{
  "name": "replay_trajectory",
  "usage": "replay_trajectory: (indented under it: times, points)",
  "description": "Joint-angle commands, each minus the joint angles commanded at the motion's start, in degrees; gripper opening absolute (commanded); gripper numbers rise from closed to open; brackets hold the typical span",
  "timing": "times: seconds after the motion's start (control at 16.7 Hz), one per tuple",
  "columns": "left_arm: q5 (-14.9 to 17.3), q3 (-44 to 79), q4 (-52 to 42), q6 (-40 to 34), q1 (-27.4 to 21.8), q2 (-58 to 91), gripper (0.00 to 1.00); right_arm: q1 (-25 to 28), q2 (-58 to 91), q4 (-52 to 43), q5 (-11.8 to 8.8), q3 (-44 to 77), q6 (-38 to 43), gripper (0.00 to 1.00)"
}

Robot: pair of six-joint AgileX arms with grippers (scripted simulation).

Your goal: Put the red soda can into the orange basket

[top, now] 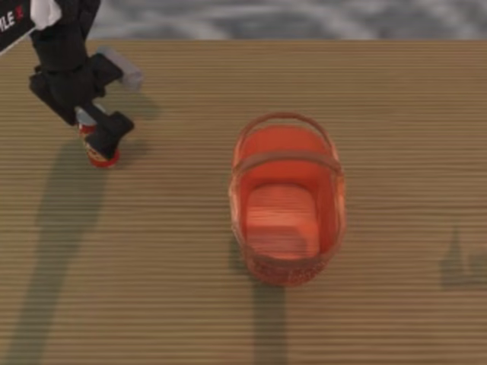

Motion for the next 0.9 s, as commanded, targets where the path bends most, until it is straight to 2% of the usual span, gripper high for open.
replay_trajectory:
  times: [0.78, 0.9]
  points:
    - [0.00, 0.00, 0.00, 0.00, 0.00, 0.00, 0.02, 0.00, 0.00, 0.00, 0.00, 0.00, 0.00, 1.00]
    - [0.00, 0.00, 0.00, 0.00, 0.00, 0.00, 0.00, 0.00, 0.00, 0.00, 0.00, 0.00, 0.00, 1.00]
